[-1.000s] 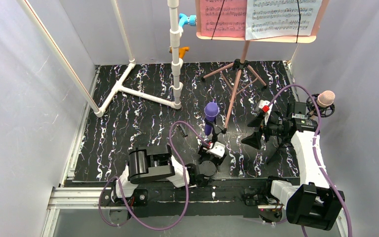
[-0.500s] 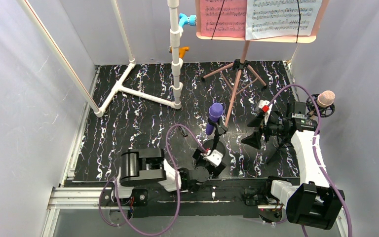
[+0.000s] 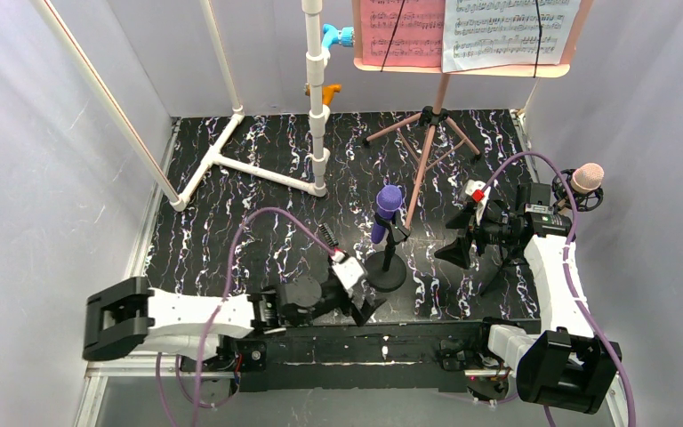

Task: Pack up the instrument practice props
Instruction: Adjust the microphone stand with the microphone at the center of the board, then remove the microphone from the microphone stand.

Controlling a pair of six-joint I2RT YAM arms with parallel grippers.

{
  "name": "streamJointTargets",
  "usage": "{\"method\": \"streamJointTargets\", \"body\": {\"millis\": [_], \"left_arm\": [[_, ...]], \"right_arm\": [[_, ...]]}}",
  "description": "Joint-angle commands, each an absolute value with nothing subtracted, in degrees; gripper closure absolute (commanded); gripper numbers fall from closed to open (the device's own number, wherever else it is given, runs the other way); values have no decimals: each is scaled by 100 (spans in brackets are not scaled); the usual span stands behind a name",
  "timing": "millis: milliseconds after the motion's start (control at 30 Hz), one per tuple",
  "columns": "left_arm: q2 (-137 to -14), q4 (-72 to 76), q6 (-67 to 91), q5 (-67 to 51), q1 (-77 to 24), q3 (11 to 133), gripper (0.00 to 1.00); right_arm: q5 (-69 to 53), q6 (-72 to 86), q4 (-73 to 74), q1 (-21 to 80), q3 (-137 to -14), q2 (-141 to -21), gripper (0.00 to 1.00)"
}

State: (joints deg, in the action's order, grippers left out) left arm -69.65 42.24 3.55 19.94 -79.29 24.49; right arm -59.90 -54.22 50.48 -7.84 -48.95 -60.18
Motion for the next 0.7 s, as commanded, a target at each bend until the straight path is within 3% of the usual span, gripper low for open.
{"method": "streamJointTargets", "body": {"millis": [0,100,300,667], "left_arm": [[-5878,2794,500,444,-7161,2666,2],[-5355,2471,407,-662,-6550,2890,2],[-5064,1882,-581,-1200,-5845,3566,2],[-6224,2093,-1635,-2016,-5149,4815,7]], "right_arm": [[-6003,-5408,4928,-764,-4860,-6014,0],[-5994,-5394,4913,-758,-4852,-6016,0],[-5994,-5387,4897,-751,-4843,-6022,0],[-5993,-5381,4895,-756,-4842,-5996,0]]}}
